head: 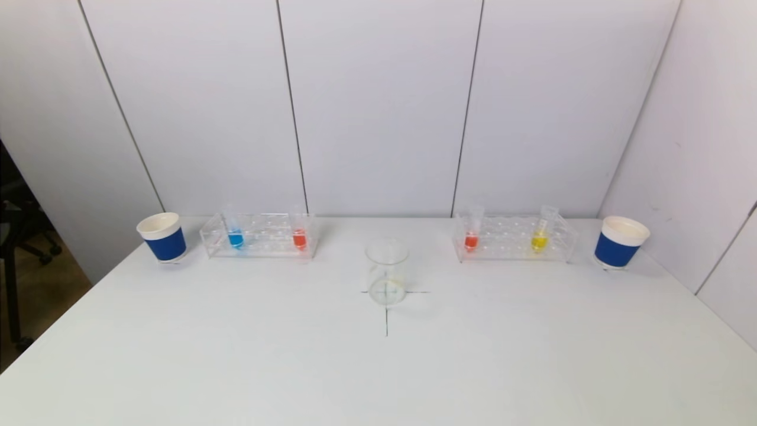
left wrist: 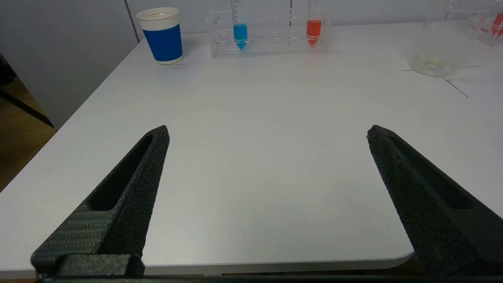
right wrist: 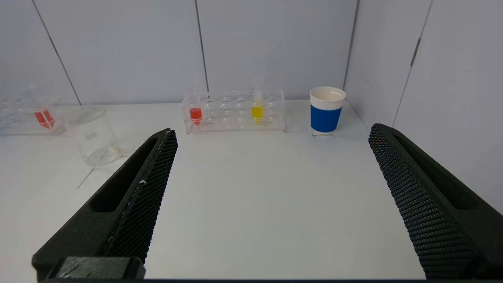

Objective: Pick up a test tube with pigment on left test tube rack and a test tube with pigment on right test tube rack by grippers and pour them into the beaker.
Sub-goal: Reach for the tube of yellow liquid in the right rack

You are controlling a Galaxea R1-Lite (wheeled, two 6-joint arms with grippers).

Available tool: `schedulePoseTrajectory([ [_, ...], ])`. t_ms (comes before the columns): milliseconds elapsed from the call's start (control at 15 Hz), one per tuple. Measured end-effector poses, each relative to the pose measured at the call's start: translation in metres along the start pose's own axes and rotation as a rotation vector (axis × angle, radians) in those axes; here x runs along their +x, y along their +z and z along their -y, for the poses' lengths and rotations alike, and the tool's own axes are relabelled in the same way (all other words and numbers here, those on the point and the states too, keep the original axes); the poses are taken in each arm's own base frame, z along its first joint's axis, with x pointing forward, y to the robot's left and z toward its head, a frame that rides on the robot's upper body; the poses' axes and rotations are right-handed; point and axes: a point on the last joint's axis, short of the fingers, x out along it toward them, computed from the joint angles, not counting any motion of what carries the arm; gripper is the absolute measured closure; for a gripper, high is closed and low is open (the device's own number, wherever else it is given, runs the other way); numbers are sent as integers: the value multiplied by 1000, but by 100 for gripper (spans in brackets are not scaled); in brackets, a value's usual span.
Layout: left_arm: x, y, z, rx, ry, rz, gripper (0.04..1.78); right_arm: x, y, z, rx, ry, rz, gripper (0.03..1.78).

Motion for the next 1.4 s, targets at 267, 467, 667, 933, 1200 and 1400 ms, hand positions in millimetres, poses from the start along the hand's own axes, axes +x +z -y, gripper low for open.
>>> schedulePoseTrajectory([
  [267, 0, 0, 0, 0, 1, 0, 6, 32, 35, -2, 0, 5, 20, 4],
  [467, 0, 0, 0, 0, 0, 0, 6, 67, 54, -4, 2, 5, 15, 4],
  [667, 0, 0, 0, 0, 0, 0, 6, 108, 62, -5, 4, 5, 11, 4],
  [933, 0, 0, 0, 0, 0, 0, 6, 159, 52, -6, 21, 2, -40, 4],
  [1200, 0, 0, 0, 0, 0, 0, 6, 201, 33, -6, 29, -1, -72, 4],
  [1400, 0, 0, 0, 0, 0, 0, 6, 226, 8, -5, 28, -4, -95, 4],
])
